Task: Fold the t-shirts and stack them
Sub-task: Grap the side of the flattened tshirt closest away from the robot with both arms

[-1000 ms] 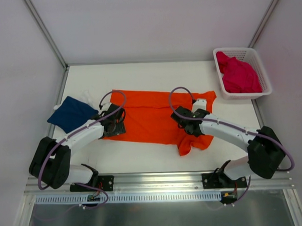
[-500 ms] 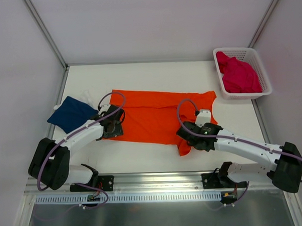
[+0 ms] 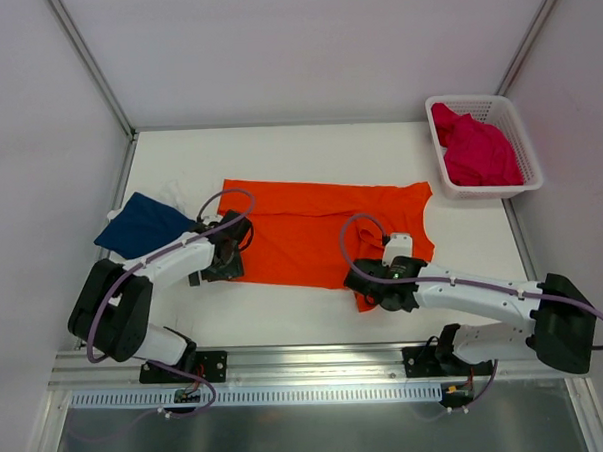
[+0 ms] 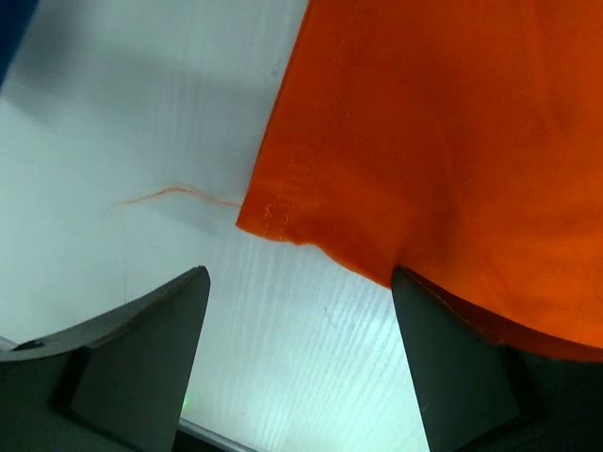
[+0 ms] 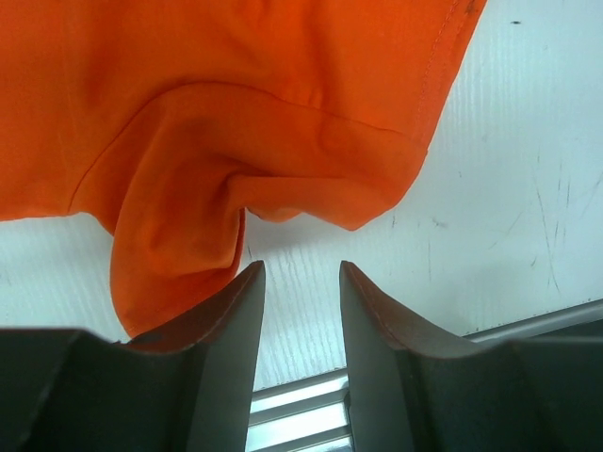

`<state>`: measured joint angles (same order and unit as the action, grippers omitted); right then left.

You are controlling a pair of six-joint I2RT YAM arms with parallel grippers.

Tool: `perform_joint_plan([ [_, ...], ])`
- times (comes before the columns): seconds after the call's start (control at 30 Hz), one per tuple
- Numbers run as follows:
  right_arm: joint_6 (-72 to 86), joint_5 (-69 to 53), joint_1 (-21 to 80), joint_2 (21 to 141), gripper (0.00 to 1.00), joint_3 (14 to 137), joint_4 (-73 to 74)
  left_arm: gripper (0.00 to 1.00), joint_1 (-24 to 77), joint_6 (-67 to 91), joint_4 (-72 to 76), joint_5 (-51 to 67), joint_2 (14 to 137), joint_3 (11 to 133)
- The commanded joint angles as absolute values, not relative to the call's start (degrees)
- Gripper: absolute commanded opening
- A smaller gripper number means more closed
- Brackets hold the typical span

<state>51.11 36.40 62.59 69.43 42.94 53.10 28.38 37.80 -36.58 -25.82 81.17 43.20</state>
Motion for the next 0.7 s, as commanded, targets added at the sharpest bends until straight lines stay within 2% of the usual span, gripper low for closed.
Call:
perform_joint_plan([
  [0.0,53.3,36.1,63.7,70.0,0.41,44.0,53.4,0.79,27.7,39.7,-38.8,-24.3,85.3,45.2],
  [0.13,54.3,35.6,64.3,70.6,0.41,43.0,52.6,0.74,27.7,39.4,-38.7,-24.5,88.6,46.9],
  [0.27,54.8,35.4,64.7,69.5,0.41,41.6,51.9,0.5,27.5,39.9,-38.8,-25.2,87.7,46.7],
  [0.5,54.8,35.8,64.6,67.2,0.41,41.2,52.6,0.53,27.2,39.1,-39.0,-24.0,88.9,46.6],
  [0.67,55.5,36.6,64.6,66.8,0.41,41.4,54.0,0.61,27.2,39.5,-38.8,-21.1,83.7,46.0],
])
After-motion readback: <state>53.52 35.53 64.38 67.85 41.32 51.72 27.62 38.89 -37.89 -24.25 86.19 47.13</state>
